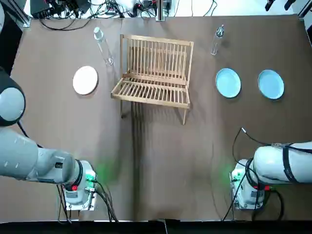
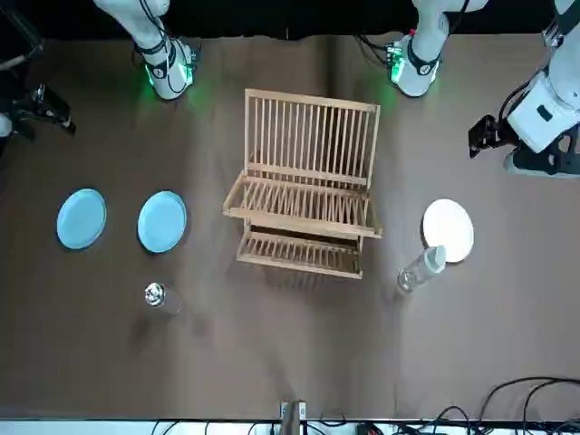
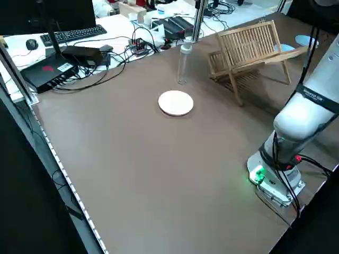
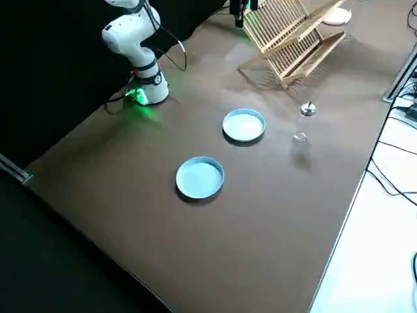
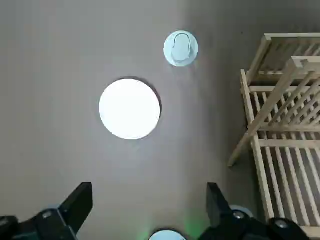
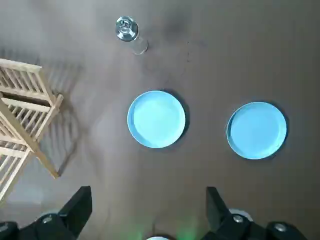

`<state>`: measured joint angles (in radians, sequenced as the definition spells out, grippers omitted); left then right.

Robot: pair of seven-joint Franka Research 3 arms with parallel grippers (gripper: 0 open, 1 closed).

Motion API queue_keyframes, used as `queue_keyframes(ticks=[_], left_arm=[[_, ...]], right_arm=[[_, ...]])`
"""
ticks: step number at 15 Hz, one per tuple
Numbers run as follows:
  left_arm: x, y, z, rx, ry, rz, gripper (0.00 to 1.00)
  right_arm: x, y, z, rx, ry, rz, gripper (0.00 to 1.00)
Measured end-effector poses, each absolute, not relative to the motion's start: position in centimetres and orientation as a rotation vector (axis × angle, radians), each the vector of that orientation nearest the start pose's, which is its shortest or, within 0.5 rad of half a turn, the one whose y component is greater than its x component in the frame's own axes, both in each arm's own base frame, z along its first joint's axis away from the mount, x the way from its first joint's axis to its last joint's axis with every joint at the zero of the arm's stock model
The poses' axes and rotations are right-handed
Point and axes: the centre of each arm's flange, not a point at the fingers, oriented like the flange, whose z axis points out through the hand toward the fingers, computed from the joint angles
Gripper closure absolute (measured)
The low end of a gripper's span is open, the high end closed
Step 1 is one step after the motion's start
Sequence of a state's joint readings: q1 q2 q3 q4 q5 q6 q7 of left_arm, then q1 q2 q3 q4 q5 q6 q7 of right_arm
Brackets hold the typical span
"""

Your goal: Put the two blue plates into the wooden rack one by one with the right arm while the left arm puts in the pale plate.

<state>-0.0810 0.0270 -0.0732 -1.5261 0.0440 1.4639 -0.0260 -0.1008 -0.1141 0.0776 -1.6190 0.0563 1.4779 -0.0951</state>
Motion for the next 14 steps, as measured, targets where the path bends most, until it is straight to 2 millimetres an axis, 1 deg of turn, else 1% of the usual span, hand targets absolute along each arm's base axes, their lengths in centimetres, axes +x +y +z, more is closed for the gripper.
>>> queue_keyframes(ticks=[6,7,9,10,11,12,14], left_arm=[[54.7,-7.9,62.0,-3.083,0.194,0.138,0.0],[54.8,-7.8,61.6,-3.082,0.191,0.147,0.0],[55.4,-7.4,60.3,-3.08,0.178,0.187,0.0],[55.9,-6.7,59.2,-3.079,0.15,0.217,0.0],[56.6,-5.6,57.9,-3.078,0.11,0.253,0.0],[57.3,-4.2,56.5,-3.078,0.075,0.291,0.0],[58.6,-0.4,53.4,-3.08,-0.015,0.37,0.0]], right_arm=[[50.9,-0.1,65.3,-3.09,-0.124,0.044,0.0],[50.9,0.0,65.3,-3.09,-0.126,0.045,0.0],[50.9,0.0,65.2,-3.089,-0.128,0.05,0.0],[51.0,0.0,64.9,-3.089,-0.128,0.06,0.0],[51.1,0.0,64.4,-3.087,-0.126,0.078,0.0],[51.3,-0.2,63.4,-3.085,-0.122,0.108,0.0],[52.3,-0.9,60.5,-3.073,-0.1,0.194,0.0]])
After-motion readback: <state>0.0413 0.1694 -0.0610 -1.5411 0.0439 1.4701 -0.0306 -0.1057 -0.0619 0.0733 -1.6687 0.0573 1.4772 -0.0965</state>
